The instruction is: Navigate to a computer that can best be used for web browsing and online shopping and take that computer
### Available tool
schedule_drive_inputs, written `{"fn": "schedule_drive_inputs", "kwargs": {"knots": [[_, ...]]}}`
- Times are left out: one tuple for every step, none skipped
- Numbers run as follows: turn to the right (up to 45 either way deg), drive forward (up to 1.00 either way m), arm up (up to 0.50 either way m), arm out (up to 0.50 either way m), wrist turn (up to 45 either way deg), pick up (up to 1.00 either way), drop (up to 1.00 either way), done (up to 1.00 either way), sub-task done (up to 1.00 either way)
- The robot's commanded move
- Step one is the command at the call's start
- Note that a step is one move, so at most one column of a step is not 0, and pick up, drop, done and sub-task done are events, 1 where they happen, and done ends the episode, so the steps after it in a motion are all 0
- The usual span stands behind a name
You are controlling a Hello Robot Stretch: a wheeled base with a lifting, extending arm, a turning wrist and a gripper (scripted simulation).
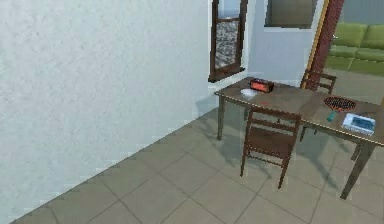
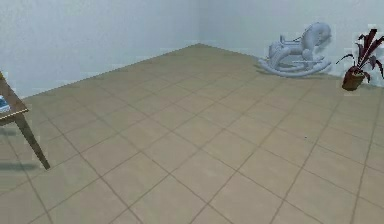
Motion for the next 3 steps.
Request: {"fn": "schedule_drive_inputs", "kwargs": {"knots": [[45.0,0.0,0.0,0.0,0.0,0.0,0.0,0.0,0.0],[45.0,0.0,0.0,0.0,0.0,0.0,0.0,0.0,0.0],[15.0,0.0,0.0,0.0,0.0,0.0,0.0,0.0,0.0]]}}
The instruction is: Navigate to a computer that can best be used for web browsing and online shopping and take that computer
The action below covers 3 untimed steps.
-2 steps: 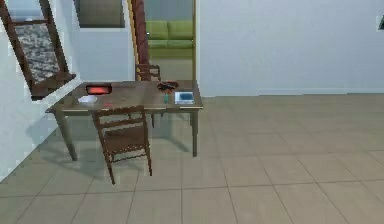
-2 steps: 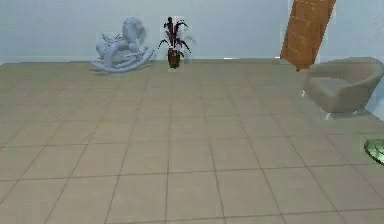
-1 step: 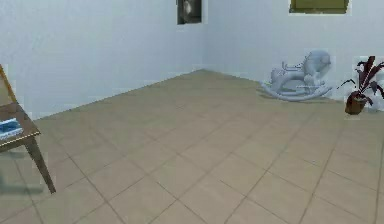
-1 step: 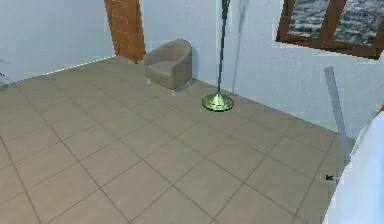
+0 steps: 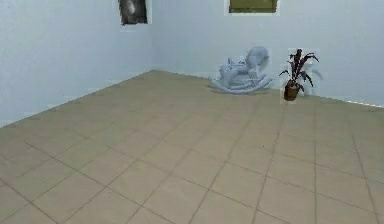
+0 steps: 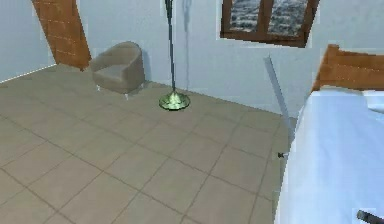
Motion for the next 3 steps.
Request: {"fn": "schedule_drive_inputs", "kwargs": {"knots": [[0.0,0.2,0.0,0.0,0.0,0.0,0.0,0.0,0.0],[-45.0,0.0,0.0,0.0,0.0,0.0,0.0,0.0,0.0],[-39.0,0.0,0.0,0.0,0.0,0.0,0.0,0.0,0.0]]}}
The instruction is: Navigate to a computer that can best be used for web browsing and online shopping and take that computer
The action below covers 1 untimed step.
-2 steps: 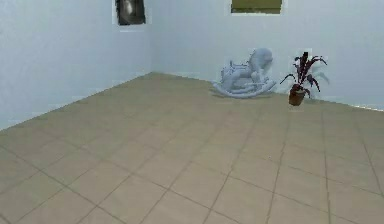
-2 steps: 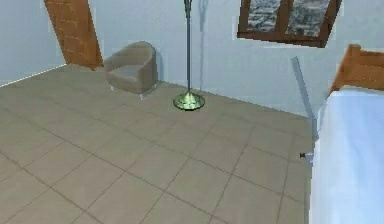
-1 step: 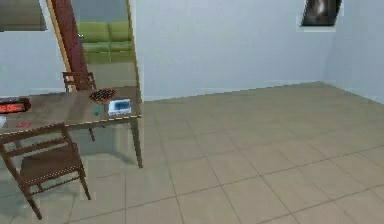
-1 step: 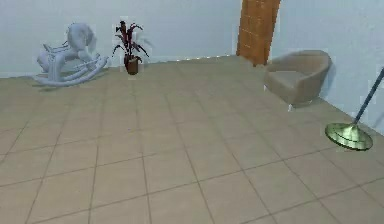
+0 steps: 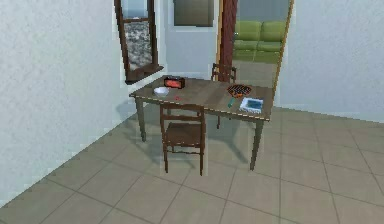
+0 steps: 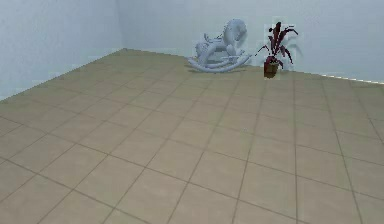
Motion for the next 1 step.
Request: {"fn": "schedule_drive_inputs", "kwargs": {"knots": [[0.0,0.1,0.0,0.0,0.0,0.0,0.0,0.0,0.0]]}}
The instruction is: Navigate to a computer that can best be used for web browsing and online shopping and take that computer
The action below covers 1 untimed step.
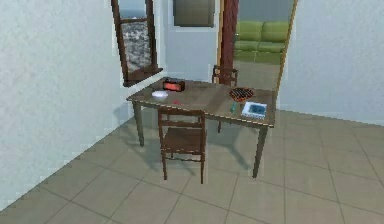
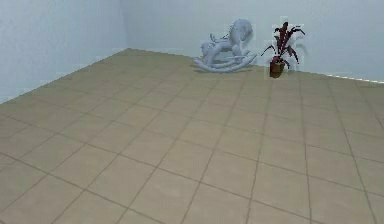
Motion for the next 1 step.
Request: {"fn": "schedule_drive_inputs", "kwargs": {"knots": [[-45.0,0.0,0.0,0.0,0.0,0.0,0.0,0.0,0.0]]}}
